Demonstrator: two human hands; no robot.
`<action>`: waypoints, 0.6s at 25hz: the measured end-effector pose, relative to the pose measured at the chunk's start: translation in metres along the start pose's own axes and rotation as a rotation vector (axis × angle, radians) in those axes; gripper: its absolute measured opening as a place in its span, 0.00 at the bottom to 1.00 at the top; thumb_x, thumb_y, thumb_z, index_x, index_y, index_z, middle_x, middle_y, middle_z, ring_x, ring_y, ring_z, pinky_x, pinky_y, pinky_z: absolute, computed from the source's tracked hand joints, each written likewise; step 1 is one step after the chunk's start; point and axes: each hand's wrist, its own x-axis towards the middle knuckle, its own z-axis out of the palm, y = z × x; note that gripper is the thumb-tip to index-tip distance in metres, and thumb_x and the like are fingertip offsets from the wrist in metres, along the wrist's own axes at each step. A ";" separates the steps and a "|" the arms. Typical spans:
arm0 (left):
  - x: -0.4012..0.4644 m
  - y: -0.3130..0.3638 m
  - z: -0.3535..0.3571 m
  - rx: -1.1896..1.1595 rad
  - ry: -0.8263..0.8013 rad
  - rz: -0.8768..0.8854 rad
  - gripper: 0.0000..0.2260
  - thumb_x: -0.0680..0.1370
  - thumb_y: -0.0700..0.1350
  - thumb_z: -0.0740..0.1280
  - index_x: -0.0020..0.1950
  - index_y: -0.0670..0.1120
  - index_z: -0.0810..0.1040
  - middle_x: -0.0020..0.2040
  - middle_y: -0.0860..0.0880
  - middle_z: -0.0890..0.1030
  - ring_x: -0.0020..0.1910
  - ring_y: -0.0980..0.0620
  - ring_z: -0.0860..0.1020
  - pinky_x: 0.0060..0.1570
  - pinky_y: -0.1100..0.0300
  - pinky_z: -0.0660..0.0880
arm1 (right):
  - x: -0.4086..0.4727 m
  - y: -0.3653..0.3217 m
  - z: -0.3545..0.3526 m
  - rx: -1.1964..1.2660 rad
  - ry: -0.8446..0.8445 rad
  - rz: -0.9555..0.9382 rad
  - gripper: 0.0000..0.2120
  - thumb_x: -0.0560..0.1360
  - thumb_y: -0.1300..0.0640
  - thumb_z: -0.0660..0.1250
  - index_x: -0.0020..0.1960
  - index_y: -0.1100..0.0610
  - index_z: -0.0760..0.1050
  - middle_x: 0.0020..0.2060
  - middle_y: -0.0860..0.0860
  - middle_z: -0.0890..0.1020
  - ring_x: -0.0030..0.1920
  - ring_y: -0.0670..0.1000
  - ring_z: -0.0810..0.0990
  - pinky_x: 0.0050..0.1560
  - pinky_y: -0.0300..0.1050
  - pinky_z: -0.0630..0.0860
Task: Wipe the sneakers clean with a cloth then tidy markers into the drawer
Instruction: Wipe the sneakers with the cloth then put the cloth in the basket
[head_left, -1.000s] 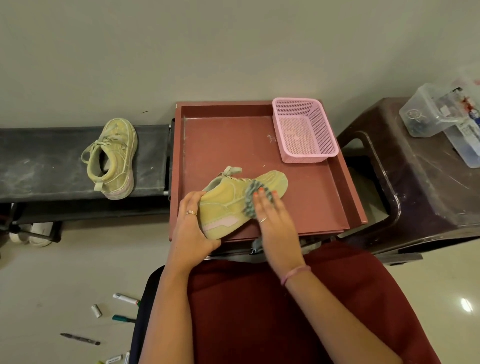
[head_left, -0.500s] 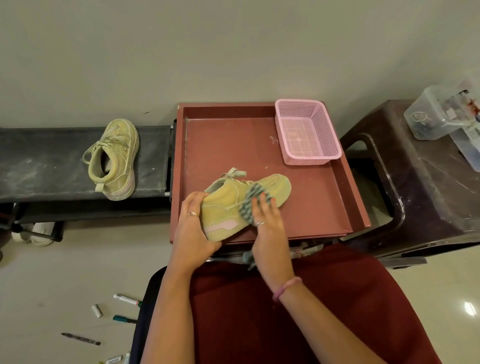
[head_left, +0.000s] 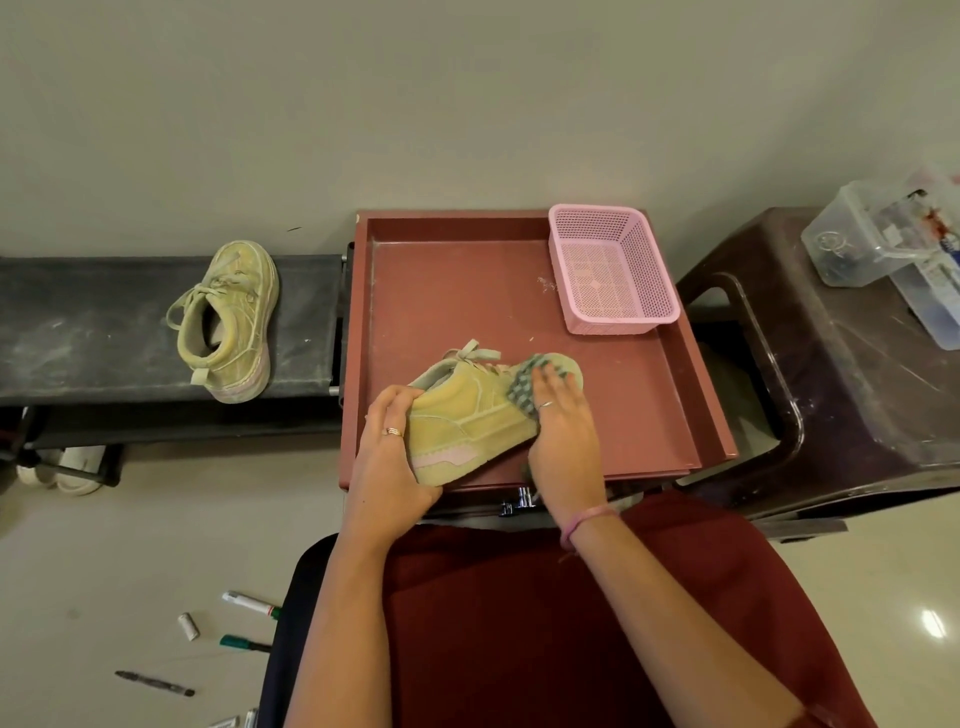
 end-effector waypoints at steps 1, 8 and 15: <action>0.000 -0.001 0.001 0.013 0.003 0.023 0.40 0.62 0.38 0.79 0.70 0.49 0.65 0.68 0.57 0.63 0.65 0.57 0.67 0.61 0.59 0.71 | -0.013 -0.008 0.004 0.031 -0.031 -0.032 0.37 0.70 0.78 0.54 0.76 0.55 0.56 0.76 0.48 0.58 0.76 0.50 0.50 0.72 0.40 0.50; -0.002 0.001 0.002 0.052 0.014 0.100 0.39 0.64 0.39 0.78 0.70 0.50 0.64 0.66 0.62 0.60 0.64 0.62 0.63 0.64 0.49 0.71 | 0.011 0.017 -0.014 -0.147 -0.179 -0.160 0.32 0.75 0.66 0.63 0.76 0.56 0.56 0.74 0.51 0.63 0.75 0.52 0.55 0.74 0.41 0.50; 0.000 -0.006 0.006 0.087 0.042 0.114 0.39 0.65 0.41 0.79 0.71 0.46 0.64 0.70 0.54 0.63 0.66 0.59 0.63 0.63 0.38 0.70 | -0.027 -0.028 -0.007 0.209 -0.246 -0.205 0.33 0.73 0.72 0.55 0.75 0.54 0.58 0.75 0.47 0.60 0.75 0.47 0.54 0.72 0.35 0.47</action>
